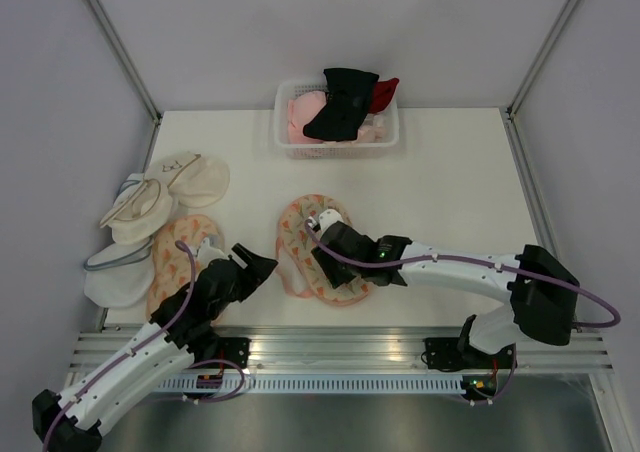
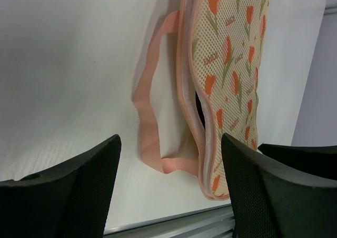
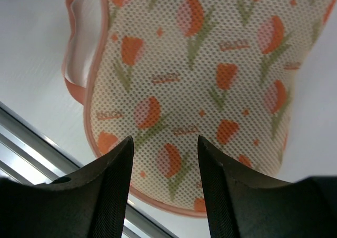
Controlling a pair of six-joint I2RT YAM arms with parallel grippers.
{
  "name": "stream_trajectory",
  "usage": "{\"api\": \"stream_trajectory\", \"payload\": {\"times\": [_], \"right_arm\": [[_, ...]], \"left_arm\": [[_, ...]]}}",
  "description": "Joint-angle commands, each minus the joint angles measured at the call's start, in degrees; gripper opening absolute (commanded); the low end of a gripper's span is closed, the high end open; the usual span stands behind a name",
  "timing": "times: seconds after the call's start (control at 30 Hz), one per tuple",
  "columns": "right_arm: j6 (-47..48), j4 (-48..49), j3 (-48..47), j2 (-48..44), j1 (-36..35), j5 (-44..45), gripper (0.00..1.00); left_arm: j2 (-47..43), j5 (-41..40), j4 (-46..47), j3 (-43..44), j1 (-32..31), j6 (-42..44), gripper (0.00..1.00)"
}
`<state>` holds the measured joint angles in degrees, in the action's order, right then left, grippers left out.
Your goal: Unzip the laundry bag and remove the bra
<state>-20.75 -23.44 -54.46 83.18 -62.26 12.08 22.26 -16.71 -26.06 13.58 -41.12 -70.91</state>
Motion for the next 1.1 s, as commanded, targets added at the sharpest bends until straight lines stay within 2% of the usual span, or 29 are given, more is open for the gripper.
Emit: {"api": "stream_trajectory", "payload": {"times": [0.0,0.47,0.6,0.67,0.7,0.73,0.77,0.8,0.93,1.07], "right_arm": [[-1.0,3.7,-4.3,4.3,-2.4,1.9,0.58],[-1.9,0.9,-14.8,16.8,-8.5,6.5,0.59],[-3.3,-1.6,-17.3,20.3,-9.1,11.5,0.55],[-4.5,-3.9,-18.2,21.9,-9.1,16.5,0.47],[-5.2,-4.5,-19.0,22.4,-9.1,18.1,0.31],[-5.9,-5.5,-19.2,22.8,-9.1,19.6,0.23],[-6.2,-6.0,-19.6,23.3,-9.1,22.5,0.04],[-6.6,-6.5,-19.7,23.3,-9.1,23.7,0.0],[-7.3,-6.7,-18.5,20.0,-9.1,26.9,0.01],[-7.4,-5.6,-14.2,8.6,-7.9,26.8,0.01]], "left_arm": [[-1.0,-3.2,-2.3,0.4,-0.1,-4.3,0.81],[-3.2,-3.8,-3.4,-0.9,-0.1,-5.2,0.81],[-4.1,-3.9,-4.0,-1.4,-0.1,-5.5,0.82],[-4.6,-4.0,-4.4,-1.5,-0.1,-5.5,0.82],[-4.8,-3.9,-4.6,-1.5,-0.1,-5.5,0.82],[-4.9,-3.9,-4.8,-1.5,-0.1,-5.5,0.82],[-5.3,-3.9,-4.8,-1.5,-0.1,-5.5,0.82],[-5.5,-3.9,-5.1,-1.5,-0.1,-5.5,0.82],[-6.4,-3.9,-5.7,-1.4,-0.1,-5.2,0.82],[-6.8,-3.4,-5.6,-1.1,-0.1,-4.0,0.82]]}}
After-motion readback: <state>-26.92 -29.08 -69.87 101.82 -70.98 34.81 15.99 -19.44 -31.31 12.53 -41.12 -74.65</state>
